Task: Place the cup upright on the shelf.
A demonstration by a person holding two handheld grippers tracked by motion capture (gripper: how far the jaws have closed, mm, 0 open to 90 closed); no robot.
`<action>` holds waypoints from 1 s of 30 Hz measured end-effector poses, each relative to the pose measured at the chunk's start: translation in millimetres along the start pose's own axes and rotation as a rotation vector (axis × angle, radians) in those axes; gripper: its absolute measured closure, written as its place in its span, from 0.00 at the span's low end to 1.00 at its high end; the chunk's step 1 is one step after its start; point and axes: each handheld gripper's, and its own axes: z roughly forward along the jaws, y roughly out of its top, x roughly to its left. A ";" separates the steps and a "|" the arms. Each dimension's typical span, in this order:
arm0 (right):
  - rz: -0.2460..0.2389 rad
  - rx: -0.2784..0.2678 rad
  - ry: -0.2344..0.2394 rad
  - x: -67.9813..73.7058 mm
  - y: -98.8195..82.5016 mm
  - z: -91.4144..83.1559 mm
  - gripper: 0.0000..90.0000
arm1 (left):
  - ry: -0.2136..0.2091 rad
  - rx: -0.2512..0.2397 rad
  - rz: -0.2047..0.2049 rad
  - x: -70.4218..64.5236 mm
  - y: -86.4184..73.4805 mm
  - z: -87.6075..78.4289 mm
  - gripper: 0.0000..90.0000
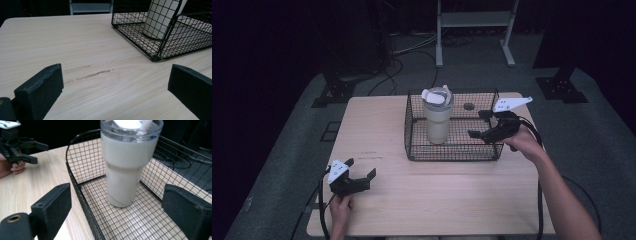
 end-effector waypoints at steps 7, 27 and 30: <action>-0.009 0.009 0.020 10.1 -9.2 -2.6 0.09 | 0.000 -0.004 -0.008 -0.4 -0.1 0.2 0.00; 0.023 -0.013 0.052 25.2 -39.7 -20.1 0.09 | 0.003 0.003 -0.001 -0.4 0.0 0.3 0.00; 0.027 -0.018 0.055 28.0 -45.4 -21.4 0.09 | 0.003 0.003 -0.001 -0.4 0.0 0.2 0.00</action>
